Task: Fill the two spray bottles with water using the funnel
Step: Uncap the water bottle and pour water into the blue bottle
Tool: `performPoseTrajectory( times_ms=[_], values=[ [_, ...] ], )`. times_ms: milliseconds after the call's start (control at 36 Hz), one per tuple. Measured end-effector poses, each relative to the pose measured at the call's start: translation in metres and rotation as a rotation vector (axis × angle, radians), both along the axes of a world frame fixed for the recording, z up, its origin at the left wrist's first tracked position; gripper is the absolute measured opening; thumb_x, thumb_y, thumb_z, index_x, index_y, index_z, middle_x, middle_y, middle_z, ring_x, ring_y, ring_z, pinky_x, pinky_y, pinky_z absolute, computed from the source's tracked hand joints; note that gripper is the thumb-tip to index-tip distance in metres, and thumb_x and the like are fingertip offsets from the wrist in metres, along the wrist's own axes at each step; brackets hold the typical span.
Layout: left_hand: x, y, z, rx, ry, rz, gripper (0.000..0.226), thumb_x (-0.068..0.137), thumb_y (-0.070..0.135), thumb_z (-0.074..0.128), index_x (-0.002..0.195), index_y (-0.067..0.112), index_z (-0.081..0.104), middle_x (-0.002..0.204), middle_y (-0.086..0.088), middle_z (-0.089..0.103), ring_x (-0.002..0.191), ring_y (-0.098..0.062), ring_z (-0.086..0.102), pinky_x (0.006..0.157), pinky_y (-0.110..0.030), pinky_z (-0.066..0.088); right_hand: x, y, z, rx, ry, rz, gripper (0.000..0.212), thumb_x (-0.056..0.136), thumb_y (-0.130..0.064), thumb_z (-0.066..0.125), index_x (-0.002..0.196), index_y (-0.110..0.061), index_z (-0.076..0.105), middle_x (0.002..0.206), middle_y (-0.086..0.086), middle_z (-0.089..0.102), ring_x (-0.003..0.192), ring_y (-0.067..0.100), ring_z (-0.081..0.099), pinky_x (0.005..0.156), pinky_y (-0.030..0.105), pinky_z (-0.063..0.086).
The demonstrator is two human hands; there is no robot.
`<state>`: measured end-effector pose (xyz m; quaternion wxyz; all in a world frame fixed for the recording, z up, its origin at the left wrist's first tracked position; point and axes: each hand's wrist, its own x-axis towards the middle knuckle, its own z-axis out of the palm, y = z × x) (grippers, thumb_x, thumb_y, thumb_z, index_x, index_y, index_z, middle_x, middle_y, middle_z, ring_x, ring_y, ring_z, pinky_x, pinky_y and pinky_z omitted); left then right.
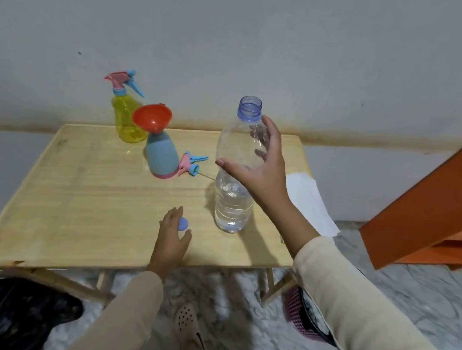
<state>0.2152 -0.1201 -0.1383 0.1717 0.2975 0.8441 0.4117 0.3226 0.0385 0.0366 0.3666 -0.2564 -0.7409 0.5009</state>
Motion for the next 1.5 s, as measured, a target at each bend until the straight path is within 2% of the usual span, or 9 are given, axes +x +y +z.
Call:
performPoseTrajectory(
  times_ms=[139,278,500,722,917,1111,1278,1362,1500],
  values=[
    [-0.001,0.013,0.061,0.344,-0.125,0.133,0.055,0.089,-0.014,0.045,0.139,0.009,0.043,0.148,-0.007,0.036,0.135,-0.021,0.039,0.107,-0.021,0.032,0.008,0.0,-0.001,-0.106,0.031,0.091,0.117,0.058,-0.025,0.088,0.148,-0.027,0.013,0.148,-0.007,0.031,0.131,-0.01,0.03,0.107,0.016,0.027],
    [0.006,0.04,0.153,0.651,-0.057,-0.028,0.047,0.088,0.028,0.06,0.132,0.034,0.043,0.136,0.016,0.048,0.131,-0.002,0.042,0.105,-0.019,0.034,0.022,0.0,-0.04,-0.151,-0.069,0.153,0.121,0.054,-0.015,0.091,0.145,-0.033,0.012,0.145,-0.017,0.024,0.134,-0.002,0.028,0.105,0.012,0.029],
    [0.042,0.065,0.193,0.451,0.101,-0.217,0.092,0.074,0.048,0.074,0.138,0.059,0.009,0.154,0.013,0.023,0.14,-0.003,0.026,0.111,-0.031,0.032,0.011,0.004,-0.065,-0.199,-0.114,0.161,0.113,0.051,-0.016,0.09,0.139,-0.028,0.021,0.12,-0.03,0.043,0.104,-0.026,0.045,0.079,0.0,0.041],
    [0.03,0.07,0.187,0.473,0.091,-0.226,0.081,0.081,0.048,0.067,0.133,0.069,0.008,0.149,0.012,0.029,0.135,-0.007,0.033,0.108,-0.039,0.039,0.011,0.011,-0.075,-0.087,-0.187,0.126,0.103,0.053,-0.013,0.092,0.131,-0.032,0.028,0.117,-0.035,0.039,0.104,-0.033,0.038,0.081,-0.006,0.032],
    [-0.004,0.06,0.179,0.543,0.017,-0.214,0.08,0.082,0.044,0.068,0.127,0.075,0.011,0.138,0.029,0.033,0.128,0.005,0.04,0.101,-0.024,0.042,-0.013,0.006,-0.081,-0.016,-0.173,0.089,0.098,0.049,-0.024,0.093,0.125,-0.038,0.033,0.128,-0.004,0.047,0.118,0.001,0.049,0.09,0.007,0.04],
    [-0.035,0.055,0.181,0.672,-0.14,-0.105,0.076,0.081,0.041,0.068,0.139,0.053,0.019,0.145,0.001,0.041,0.121,0.0,0.05,0.095,-0.028,0.049,-0.03,0.002,-0.067,0.159,-0.198,0.123,0.105,0.049,-0.038,0.089,0.134,-0.038,0.029,0.128,-0.003,0.044,0.117,-0.002,0.046,0.095,0.003,0.033],
    [-0.057,0.056,0.178,0.76,-0.327,-0.05,0.069,0.082,0.046,0.062,0.136,0.063,0.022,0.144,0.004,0.041,0.128,-0.018,0.049,0.101,-0.061,0.04,-0.033,0.01,-0.035,0.25,-0.353,0.171,0.112,0.055,-0.033,0.086,0.138,-0.056,0.015,0.135,-0.014,0.042,0.121,0.005,0.045,0.102,0.027,0.04],
    [-0.063,0.06,0.171,0.76,-0.399,-0.034,0.07,0.082,0.05,0.06,0.136,0.064,0.019,0.149,0.01,0.034,0.134,-0.021,0.043,0.098,-0.054,0.045,-0.032,0.011,-0.023,0.311,-0.502,0.155,0.11,0.053,-0.041,0.079,0.136,-0.061,0.01,0.131,-0.012,0.043,0.116,0.012,0.048,0.098,0.044,0.043],
    [-0.057,0.064,0.153,0.73,-0.556,-0.012,0.06,0.094,0.043,0.05,0.134,0.065,0.011,0.14,0.007,0.039,0.122,-0.017,0.053,0.088,-0.037,0.053,-0.025,0.02,-0.013,0.329,-0.693,0.178,0.11,0.053,-0.036,0.08,0.138,-0.055,0.014,0.117,-0.009,0.044,0.105,0.011,0.048,0.093,0.042,0.043]
  ],
)
